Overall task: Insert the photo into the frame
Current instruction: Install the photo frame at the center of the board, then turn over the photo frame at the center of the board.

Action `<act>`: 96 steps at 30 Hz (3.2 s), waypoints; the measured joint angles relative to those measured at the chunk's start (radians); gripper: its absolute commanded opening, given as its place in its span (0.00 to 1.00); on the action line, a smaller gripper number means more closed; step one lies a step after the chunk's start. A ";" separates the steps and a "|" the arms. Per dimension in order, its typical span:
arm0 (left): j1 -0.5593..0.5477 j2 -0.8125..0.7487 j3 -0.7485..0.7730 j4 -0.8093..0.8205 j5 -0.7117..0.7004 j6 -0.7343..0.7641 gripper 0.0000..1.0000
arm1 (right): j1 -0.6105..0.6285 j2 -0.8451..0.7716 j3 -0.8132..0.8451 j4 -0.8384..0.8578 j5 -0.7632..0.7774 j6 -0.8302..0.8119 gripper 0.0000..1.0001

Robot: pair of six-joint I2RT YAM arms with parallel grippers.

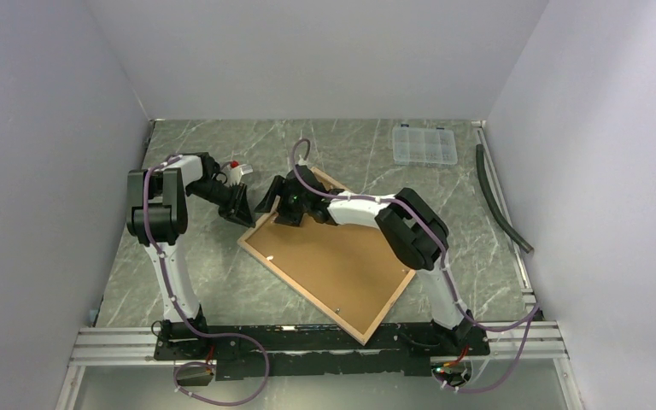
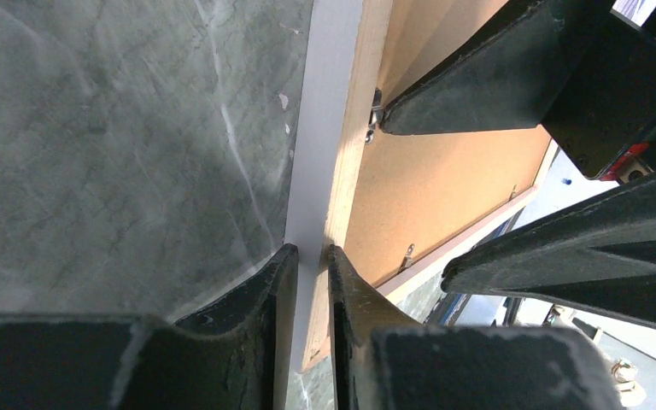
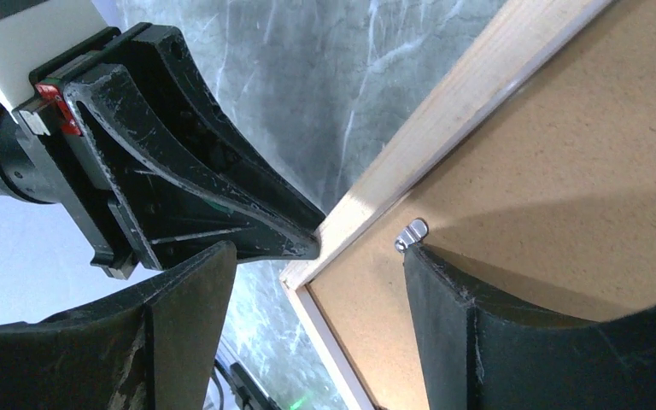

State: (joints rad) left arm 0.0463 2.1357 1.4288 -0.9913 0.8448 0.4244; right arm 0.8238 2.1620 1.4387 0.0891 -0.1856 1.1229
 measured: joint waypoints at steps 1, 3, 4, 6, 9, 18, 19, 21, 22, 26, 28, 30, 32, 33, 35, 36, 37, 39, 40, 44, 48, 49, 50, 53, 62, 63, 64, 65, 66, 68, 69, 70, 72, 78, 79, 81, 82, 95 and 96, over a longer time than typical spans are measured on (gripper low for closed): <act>0.000 0.000 0.000 0.000 0.000 0.000 0.23 | 0.000 0.005 0.005 0.004 0.000 0.003 0.75; 0.000 -0.003 -0.003 0.003 0.000 0.000 0.23 | 0.000 0.012 0.012 0.011 -0.003 0.006 0.75; 0.000 -0.005 -0.005 0.005 -0.001 0.000 0.23 | 0.000 0.014 0.015 0.011 -0.003 0.006 0.75; 0.000 -0.006 -0.006 0.006 0.000 0.000 0.22 | 0.000 0.017 0.018 0.011 -0.003 0.007 0.75; 0.000 -0.006 -0.006 0.006 -0.001 0.000 0.22 | 0.000 0.018 0.019 0.011 -0.003 0.007 0.74; 0.000 -0.011 -0.007 0.008 -0.003 0.003 0.21 | -0.006 0.040 0.037 0.032 -0.025 0.008 0.72; 0.000 -0.011 -0.008 0.008 -0.003 0.003 0.20 | -0.007 0.046 0.045 0.034 -0.031 0.008 0.72; 0.000 -0.011 -0.008 0.007 -0.003 0.004 0.20 | -0.009 0.054 0.055 0.034 -0.039 0.007 0.71; 0.000 -0.011 -0.008 0.008 -0.003 0.004 0.20 | -0.009 0.058 0.058 0.039 -0.041 0.008 0.71; 0.000 -0.011 -0.008 0.007 -0.003 0.004 0.20 | -0.011 0.064 0.062 0.047 -0.054 0.009 0.71; 0.000 -0.011 -0.008 0.007 -0.003 0.004 0.20 | -0.012 0.064 0.062 0.047 -0.055 0.008 0.71; 0.000 -0.011 -0.008 0.007 -0.003 0.004 0.20 | -0.012 0.064 0.062 0.047 -0.055 0.005 0.73; 0.000 -0.012 -0.007 0.007 -0.004 0.004 0.21 | -0.013 0.063 0.062 0.046 -0.057 -0.005 0.76; 0.000 -0.013 -0.007 0.006 -0.005 0.004 0.22 | -0.014 0.061 0.063 0.046 -0.059 -0.016 0.76; 0.000 -0.014 -0.005 0.003 -0.009 0.005 0.27 | -0.018 0.046 0.062 0.026 -0.056 -0.058 0.77; 0.000 -0.014 -0.003 0.002 -0.014 0.006 0.29 | -0.018 0.026 0.053 0.008 -0.049 -0.094 0.77; 0.002 -0.015 0.001 -0.001 -0.023 0.007 0.30 | -0.018 -0.004 0.037 -0.014 -0.040 -0.138 0.77; 0.006 -0.018 0.012 -0.006 -0.035 0.008 0.33 | -0.013 -0.095 -0.014 -0.064 -0.018 -0.232 0.77; 0.008 -0.020 0.019 -0.010 -0.040 0.008 0.35 | -0.010 -0.137 -0.039 -0.081 -0.004 -0.269 0.77; 0.025 -0.047 0.053 -0.027 -0.050 0.008 0.38 | 0.046 -0.403 -0.201 -0.173 0.077 -0.440 0.76; 0.045 -0.112 0.071 -0.054 -0.056 0.009 0.42 | 0.197 -0.566 -0.328 -0.249 0.160 -0.543 0.71; 0.049 -0.128 0.072 -0.061 -0.057 0.010 0.42 | 0.230 -0.578 -0.349 -0.266 0.172 -0.556 0.70; 0.054 -0.147 0.073 -0.072 -0.058 0.011 0.43 | 0.273 -0.584 -0.371 -0.287 0.191 -0.568 0.68; 0.067 -0.215 0.073 -0.101 -0.064 0.021 0.65 | 0.363 -0.578 -0.415 -0.356 0.242 -0.592 0.65; 0.088 -0.445 0.030 -0.169 -0.084 0.039 0.92 | 0.466 -0.528 -0.422 -0.414 0.394 -0.616 0.57; 0.090 -0.465 0.022 -0.175 -0.086 0.039 0.96 | 0.473 -0.516 -0.422 -0.414 0.404 -0.619 0.57; 0.092 -0.484 0.013 -0.180 -0.087 0.038 0.96 | 0.482 -0.500 -0.422 -0.414 0.415 -0.620 0.56; 0.094 -0.499 0.007 -0.185 -0.088 0.038 0.96 | 0.491 -0.484 -0.422 -0.414 0.423 -0.623 0.55; 0.097 -0.512 0.000 -0.185 -0.088 0.035 0.96 | 0.498 -0.469 -0.422 -0.413 0.430 -0.623 0.53; 0.101 -0.540 -0.018 -0.184 -0.089 0.032 0.96 | 0.510 -0.442 -0.422 -0.414 0.444 -0.626 0.51; 0.104 -0.555 -0.028 -0.185 -0.089 0.030 0.96 | 0.515 -0.434 -0.418 -0.416 0.459 -0.629 0.50; 0.106 -0.569 -0.036 -0.184 -0.089 0.028 0.96 | 0.521 -0.433 -0.415 -0.410 0.466 -0.630 0.48; 0.111 -0.594 -0.047 -0.184 -0.089 0.026 0.96 | 0.528 -0.427 -0.411 -0.411 0.483 -0.634 0.44; 0.116 -0.655 -0.063 -0.167 -0.090 0.022 0.96 | 0.532 -0.425 -0.411 -0.421 0.527 -0.645 0.11; 0.117 -0.665 -0.069 -0.163 -0.090 0.022 0.96 | 0.532 -0.425 -0.411 -0.422 0.534 -0.647 0.07; 0.117 -0.684 -0.088 -0.152 -0.088 0.026 0.96 | 0.535 -0.425 -0.411 -0.419 0.538 -0.655 0.00; 0.117 -0.698 -0.106 -0.146 -0.082 0.035 0.96 | 0.537 -0.425 -0.411 -0.419 0.539 -0.659 0.00; 0.119 -1.079 -0.461 -0.112 -0.008 0.545 0.96 | 0.473 -0.506 -0.311 -0.526 0.434 -0.686 0.00; 0.118 -1.114 -0.478 -0.110 -0.004 0.598 0.96 | 0.453 -0.525 -0.292 -0.534 0.409 -0.686 0.00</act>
State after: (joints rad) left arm 0.1646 1.0214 0.9512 -1.1015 0.8410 1.0222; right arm 1.2770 1.6367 1.1469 -0.4446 0.2230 0.4370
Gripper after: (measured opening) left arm 0.961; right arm 0.102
